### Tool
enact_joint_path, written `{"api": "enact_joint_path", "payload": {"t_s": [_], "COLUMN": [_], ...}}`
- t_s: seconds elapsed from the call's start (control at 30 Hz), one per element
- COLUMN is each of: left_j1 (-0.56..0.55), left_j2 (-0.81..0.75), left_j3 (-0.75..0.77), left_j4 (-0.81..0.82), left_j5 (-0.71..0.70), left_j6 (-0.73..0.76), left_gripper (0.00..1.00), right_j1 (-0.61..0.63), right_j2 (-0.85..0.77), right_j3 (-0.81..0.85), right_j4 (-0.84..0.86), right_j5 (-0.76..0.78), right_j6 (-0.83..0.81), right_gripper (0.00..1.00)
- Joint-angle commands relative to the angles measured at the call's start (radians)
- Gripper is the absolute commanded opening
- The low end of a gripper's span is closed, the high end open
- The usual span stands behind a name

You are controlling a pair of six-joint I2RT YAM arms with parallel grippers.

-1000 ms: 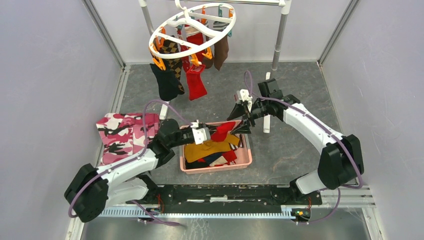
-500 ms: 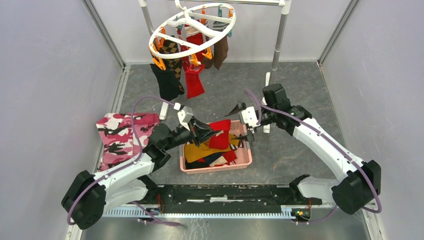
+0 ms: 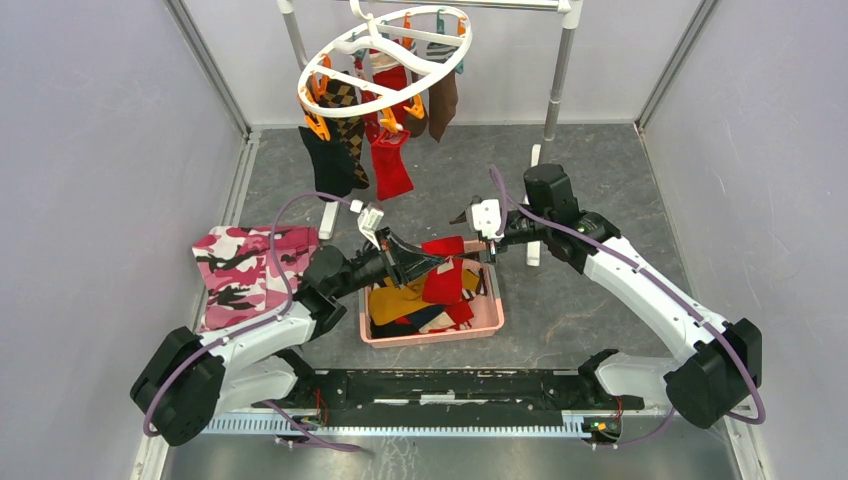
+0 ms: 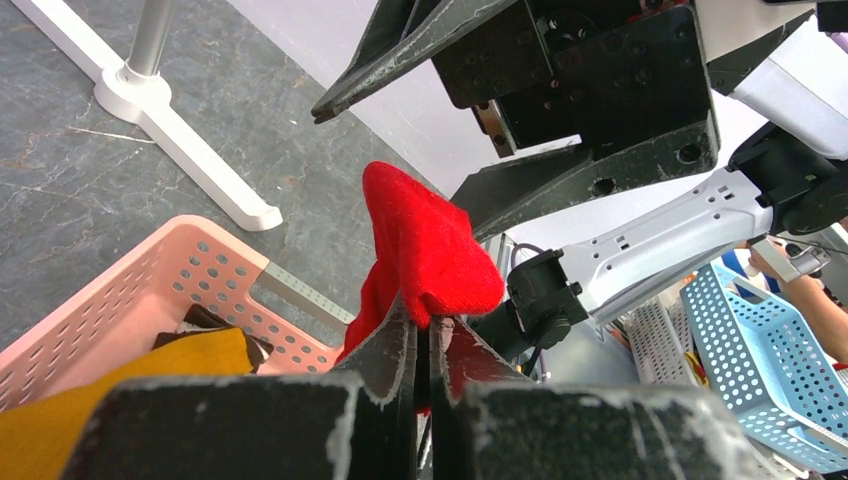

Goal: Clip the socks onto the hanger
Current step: Pick up the sock from the bin.

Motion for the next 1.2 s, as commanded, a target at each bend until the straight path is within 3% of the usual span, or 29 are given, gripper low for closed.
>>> {"api": "enact_joint_path", "payload": {"t_s": [0.0, 0.2, 0.33, 0.6, 0.8, 1.0, 1.17], "left_j1": [0.003, 0.005, 0.005, 0.013, 0.022, 0.022, 0.022], "left_j2": [0.018, 0.031, 0.026, 0.017, -0.062, -0.193, -0.253], "left_j3": [0.005, 0.012, 0.015, 0.009, -0.033, -0.106, -0.116], "left_j4": [0.047, 0.029, 0.018, 0.009, -0.109, -0.052, 0.016], "left_j5": [0.024, 0.053, 0.066, 0.094, 0.101, -0.024, -0.022], "left_j6": [-0.051, -0.038, -0.024, 0.03, 0.401, 0.625, 0.685], "left_gripper": [0.02, 0.08, 0.12, 0.29, 0.52, 0.95, 1.0], "right_j1": [0.007, 0.007, 0.006, 0.006, -0.013, -0.031, -0.03], "right_j2": [-0.003, -0.009, -0.008, 0.0, 0.021, 0.038, 0.038], "right_j3": [0.02, 0.034, 0.03, 0.037, 0.094, 0.122, 0.125], "right_j4": [0.041, 0.027, 0.023, 0.004, -0.094, -0.171, -0.177], "right_j5": [0.024, 0.031, 0.024, -0.012, -0.041, -0.092, -0.107], "right_j6": [0.073, 0.077, 0.079, 0.083, 0.052, 0.003, 0.0], "right_gripper": [0.68, 0.56, 0.43, 0.0, 0.0, 0.0, 0.0]}}
